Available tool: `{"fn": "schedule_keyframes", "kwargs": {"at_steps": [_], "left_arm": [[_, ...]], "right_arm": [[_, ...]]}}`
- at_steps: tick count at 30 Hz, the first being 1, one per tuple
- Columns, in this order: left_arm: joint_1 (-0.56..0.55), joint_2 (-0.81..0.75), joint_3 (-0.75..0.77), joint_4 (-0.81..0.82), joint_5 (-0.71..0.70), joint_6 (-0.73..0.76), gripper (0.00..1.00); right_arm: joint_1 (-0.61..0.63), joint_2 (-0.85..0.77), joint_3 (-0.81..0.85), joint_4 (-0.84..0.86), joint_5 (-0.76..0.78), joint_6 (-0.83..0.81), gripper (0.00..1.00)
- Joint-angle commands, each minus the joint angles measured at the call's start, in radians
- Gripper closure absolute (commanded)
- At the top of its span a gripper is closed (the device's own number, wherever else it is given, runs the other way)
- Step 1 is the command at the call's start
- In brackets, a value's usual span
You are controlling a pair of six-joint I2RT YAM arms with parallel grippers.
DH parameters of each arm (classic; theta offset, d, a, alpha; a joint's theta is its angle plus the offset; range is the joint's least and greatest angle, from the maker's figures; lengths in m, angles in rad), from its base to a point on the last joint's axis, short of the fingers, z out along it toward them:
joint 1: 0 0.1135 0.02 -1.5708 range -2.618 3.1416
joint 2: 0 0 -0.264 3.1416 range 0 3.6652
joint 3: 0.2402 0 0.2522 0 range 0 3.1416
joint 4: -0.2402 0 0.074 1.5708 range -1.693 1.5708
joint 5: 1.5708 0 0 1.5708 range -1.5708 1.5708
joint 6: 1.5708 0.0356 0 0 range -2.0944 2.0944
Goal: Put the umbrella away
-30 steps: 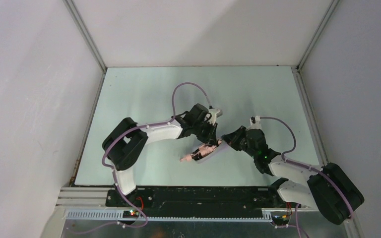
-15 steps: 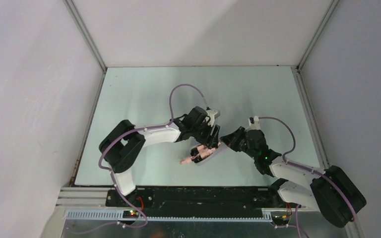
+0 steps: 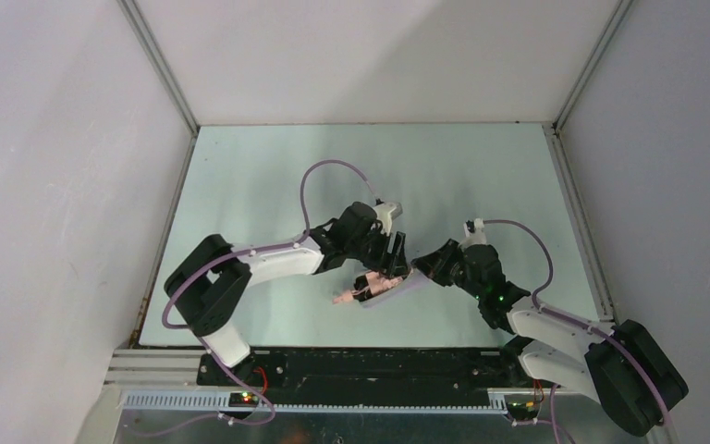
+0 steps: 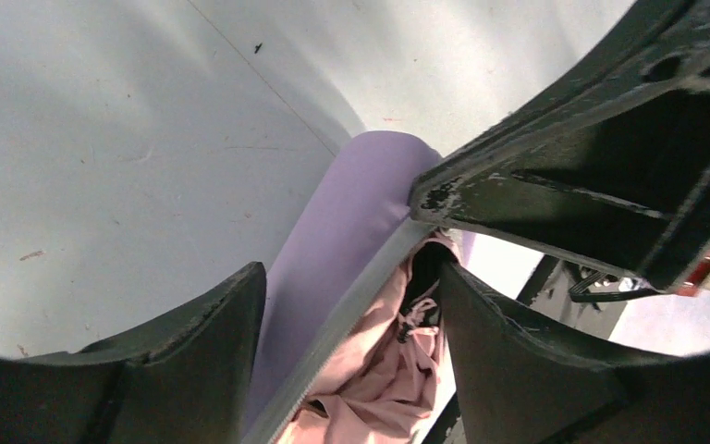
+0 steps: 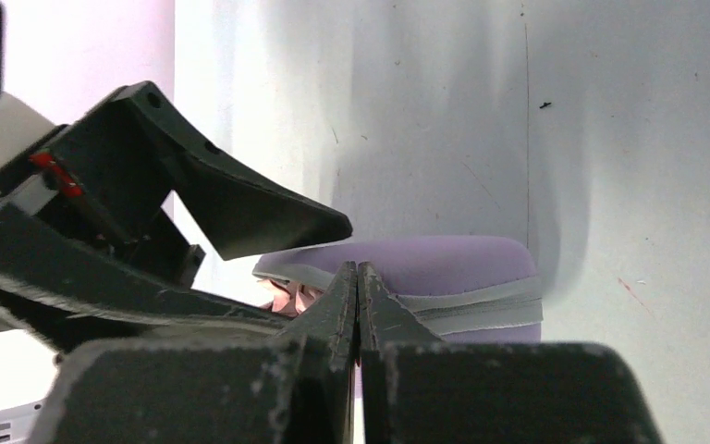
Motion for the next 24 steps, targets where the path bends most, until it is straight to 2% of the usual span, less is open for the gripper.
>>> {"fn": "schedule_keyframes", "kwargs": {"at_steps": [1,7,12,16,21,24], "left_arm": [[0.002,-0.075,-0.020,0.061,0.033,-0.024,0.23],[0.006,-0.084,-0.046,0.116,0.059,-0.053,0.21],[0.005,-0.028,-0.025,0.076,0.012,-0.033,0.24],[0.005,0.019,-0.007,0.066,-0.020,-0.036,0.32],[0.002,0.074,0.006,0.029,-0.081,-0.039,0.47],[-0.018,0.080,0.005,0.003,-0.107,-0.011,0.48]], "right_arm": [[-0.014,0.005,-0.004,0.056,-0.025,-0.019,1.00],[-0.010,0.022,-0.011,0.083,-0.034,-0.015,1.00],[-0.009,0.010,-0.010,0.082,-0.037,-0.021,1.00],[-0.008,-0.004,-0.009,0.069,-0.031,-0.027,1.00],[-0.011,-0.023,-0.012,0.055,-0.024,-0.034,1.00],[-0.012,-0.028,-0.009,0.050,-0.019,-0.041,1.00]]}}
